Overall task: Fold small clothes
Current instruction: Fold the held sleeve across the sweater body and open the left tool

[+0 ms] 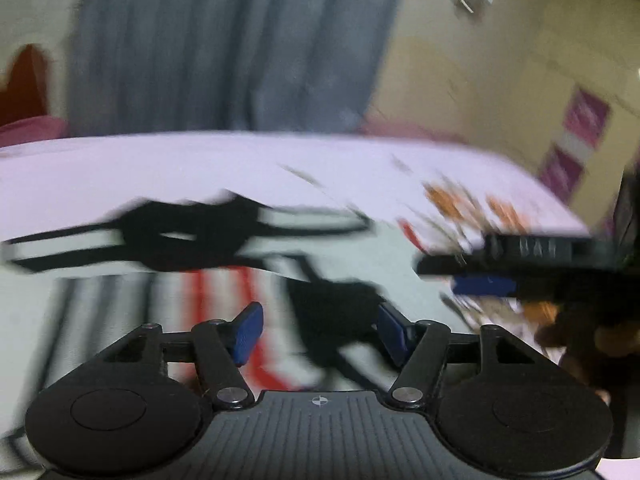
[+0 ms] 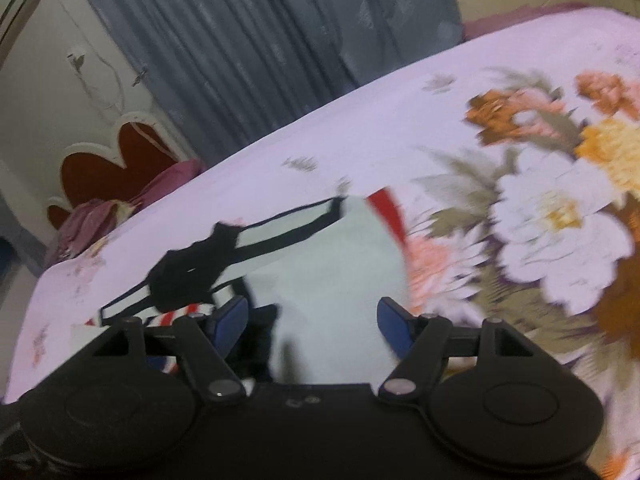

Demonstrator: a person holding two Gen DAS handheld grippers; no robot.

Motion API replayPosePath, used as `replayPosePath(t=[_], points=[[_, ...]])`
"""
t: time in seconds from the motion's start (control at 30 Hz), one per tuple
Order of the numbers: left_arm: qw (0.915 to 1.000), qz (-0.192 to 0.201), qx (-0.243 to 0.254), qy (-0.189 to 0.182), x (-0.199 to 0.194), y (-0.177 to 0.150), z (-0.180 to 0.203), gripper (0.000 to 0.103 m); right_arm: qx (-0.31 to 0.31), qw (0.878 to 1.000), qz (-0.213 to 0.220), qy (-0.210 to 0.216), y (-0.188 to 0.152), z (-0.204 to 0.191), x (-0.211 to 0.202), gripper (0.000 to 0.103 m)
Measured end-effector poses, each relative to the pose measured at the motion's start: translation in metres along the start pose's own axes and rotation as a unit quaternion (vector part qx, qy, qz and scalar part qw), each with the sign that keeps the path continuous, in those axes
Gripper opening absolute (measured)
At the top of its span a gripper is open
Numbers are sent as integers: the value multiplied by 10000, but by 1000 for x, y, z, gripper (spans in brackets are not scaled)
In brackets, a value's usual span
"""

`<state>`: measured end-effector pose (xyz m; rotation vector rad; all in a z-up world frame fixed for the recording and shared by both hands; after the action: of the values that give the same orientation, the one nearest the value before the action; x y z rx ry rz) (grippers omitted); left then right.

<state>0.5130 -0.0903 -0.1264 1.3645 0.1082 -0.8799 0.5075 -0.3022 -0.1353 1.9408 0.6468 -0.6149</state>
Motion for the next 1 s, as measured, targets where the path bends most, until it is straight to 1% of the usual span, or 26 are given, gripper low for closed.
replayPosePath(t=[0.07,0.1,0.13,0.17,0.2,0.23,0.27,0.3,0.33,0.37,0.4,0.43,0.47,0.5,0.53,0.57,0.63,0.67,0.7,0.77,0.8,0.83,0.9,0.97,1.0], points=[[9983,280,-186,471,-26,0,-36,63,-23,9997,-195,111,-4,-10,13,70],[9957,370,-280,807,-40,-4,-58,60,-69,9995,-290,121,-7,-15,21,69],[9930,393,-361,1053,-49,-7,-76,57,-110,9992,-366,123,-10,-19,28,68],[9907,341,-431,1248,-55,-11,-93,50,-166,9988,-458,109,-13,-24,35,62],[9884,238,-496,1414,-59,-15,-108,45,-282,9982,-527,4,-17,-30,42,54],[9862,143,-535,1559,-61,-19,-122,43,-436,9978,-490,-95,-19,-36,45,47],[9846,44,-552,1660,-62,-25,-134,43,-584,9971,-478,-115,-22,-42,47,23],[9830,-140,-558,1741,-59,-31,-142,37,-702,9961,-532,-93,-24,-48,48,9],[9803,-363,-565,1856,-56,-39,-151,30,-805,9954,-500,-151,-24,-51,47,8],[9804,-376,-568,1850,-59,-43,-155,28,-963,9945,-363,-186,-25,-54,40,8],[9817,-329,-573,1785,-65,-47,-157,28,-1145,9930,-201,-200,-26,-58,27,8],[9821,-349,-509,1778,-67,-49,-156,28,-1286,9913,-131,-245,-29,-58,17,8],[9819,-389,-401,1808,-67,-52,-156,28,-1399,9895,-120,-340,-34,-57,11,4],[9819,-403,-309,1822,-66,-55,-157,28,-1497,9870,-193,-546,-41,-53,13,1],[9819,-400,-263,1832,-64,-54,-156,28,-1585,9837,-349,-770,-46,-47,22,0],[9817,-418,-228,1843,-62,-52,-156,28,-1516,9840,-413,-836,-50,-40,31,0],[9822,-491,-203,1802,-60,-49,-156,29,-1363,9864,-333,-854,-45,-40,30,0],[9827,-525,-207,1761,-62,-47,-157,29,-1341,9864,-259,-915,-42,-42,27,7],[9836,-493,-230,1721,-61,-42,-156,29,-1383,9849,-10,-1038,-37,-44,19,25],[9847,-349,-192,1695,-60,-29,-156,29,-1483,9825,366,-1063,-31,-51,8,37],[9849,-323,-112,1698,-58,-23,-158,29,-1477,9834,388,-982,-27,-53,8,40],[9850,-338,-80,1691,-52,-18,-161,29,-1467,9844,338,-915,-23,-53,10,38],[9858,-364,-55,1638,-41,-5,-170,29,-1472,9856,256,-786,-17,-59,18,39],[9857,-408,64,1636,-28,5,-178,29,-1535,9866,192,-510,-13,-73,29,39],[9860,-437,122,1607,-21,11,-181,29,-1668,9851,188,-375,-12,-84,33,37]])
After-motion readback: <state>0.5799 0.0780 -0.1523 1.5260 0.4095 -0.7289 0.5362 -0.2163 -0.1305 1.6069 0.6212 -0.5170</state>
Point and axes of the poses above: each gripper's, at about its wrist camera, not at the fingertips, and x roughly the way its jaws point, z to its right, y to its top, the point moved 4 cm from there along x, roughly the way its jaws point, and after that the axes turned 4 degrees about -y, right-handed, at the moved point
